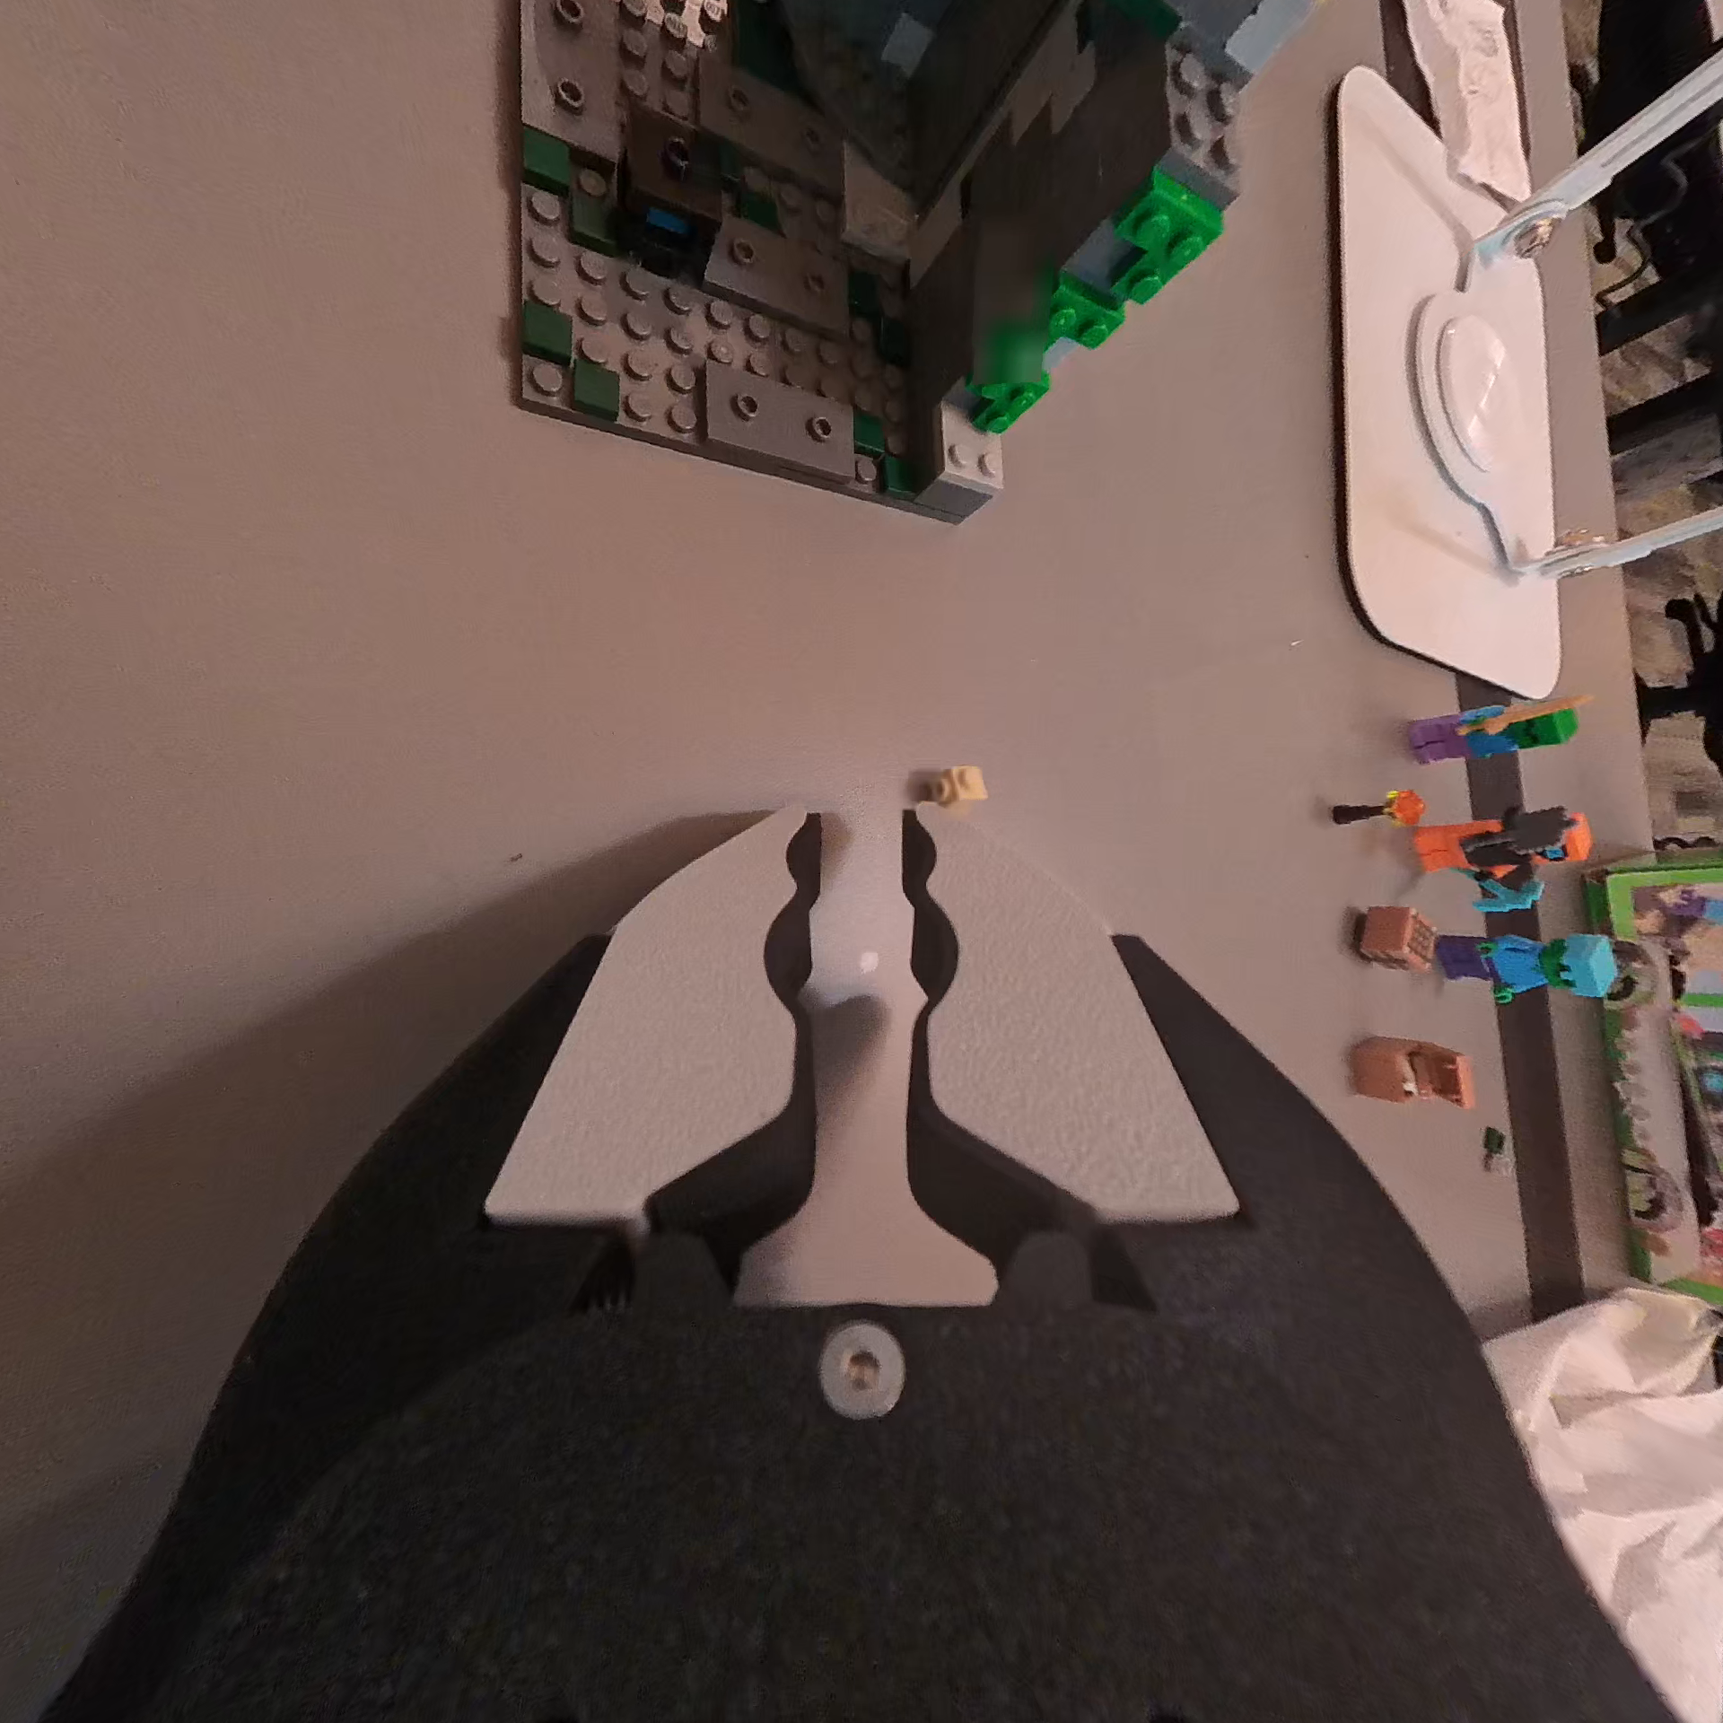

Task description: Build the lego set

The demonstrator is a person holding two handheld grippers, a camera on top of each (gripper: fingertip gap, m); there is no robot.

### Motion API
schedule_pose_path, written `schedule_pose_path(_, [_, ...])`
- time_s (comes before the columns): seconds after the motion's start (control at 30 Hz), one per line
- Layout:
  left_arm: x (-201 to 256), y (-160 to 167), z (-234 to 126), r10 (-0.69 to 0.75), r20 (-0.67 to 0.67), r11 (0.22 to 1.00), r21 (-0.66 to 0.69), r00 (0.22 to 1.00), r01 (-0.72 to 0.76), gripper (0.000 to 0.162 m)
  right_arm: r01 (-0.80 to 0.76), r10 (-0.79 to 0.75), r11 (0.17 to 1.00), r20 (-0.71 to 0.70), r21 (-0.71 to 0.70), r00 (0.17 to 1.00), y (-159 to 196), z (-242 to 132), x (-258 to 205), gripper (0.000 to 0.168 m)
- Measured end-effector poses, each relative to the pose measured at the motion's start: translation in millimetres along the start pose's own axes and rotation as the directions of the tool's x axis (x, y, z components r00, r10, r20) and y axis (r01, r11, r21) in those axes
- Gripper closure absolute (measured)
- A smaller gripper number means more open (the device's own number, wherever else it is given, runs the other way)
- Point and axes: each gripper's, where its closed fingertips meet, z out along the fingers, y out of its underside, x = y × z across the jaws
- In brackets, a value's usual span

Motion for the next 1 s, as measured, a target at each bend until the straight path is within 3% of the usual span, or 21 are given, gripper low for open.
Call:
schedule_pose_path(0.03, [-1, 0, -1, -0.001, 0.004, 1.000, 0.002, 1.000, 0.001, 0.151, -0.006, 0.006, 1.000, -0.002, 0.001, 1.000, 0, -1, 0, 0.152])
schedule_pose_path(0.3, [-18, -4, -16, -0.027, 0.072, 1.000, 0.014, 0.997, 0.026, 0.152, -0.132, 0.134, 0.991, -0.104, 0.024, 0.986, -11, -14, 17, 0.154])
schedule_pose_path(0.53, [-80, 0, -79, -0.079, 0.245, 0.996, -0.028, 0.966, 0.089, 0.156, -0.462, 0.494, 0.866, -0.184, 0.195, 0.849, -57, -38, 32, 0.156])
schedule_pose_path(0.67, [-123, 20, -135, -0.056, 0.337, 0.979, -0.167, 0.940, 0.118, 0.153, -0.534, 0.589, 0.788, -0.123, 0.308, 0.799, -82, -41, 24, 0.157])
schedule_pose_path(0.77, [-138, 44, -170, -0.025, 0.316, 0.932, -0.336, 0.948, 0.137, 0.150, -0.534, 0.595, 0.778, -0.114, 0.332, 0.795, -86, -35, 19, 0.157])
schedule_pose_path(1.0, [-124, 124, -207, -0.058, 0.080, 0.670, -0.736, 0.995, 0.098, 0.145, -0.557, 0.614, 0.758, -0.081, 0.340, 0.785, -85, -22, 13, 0.157])
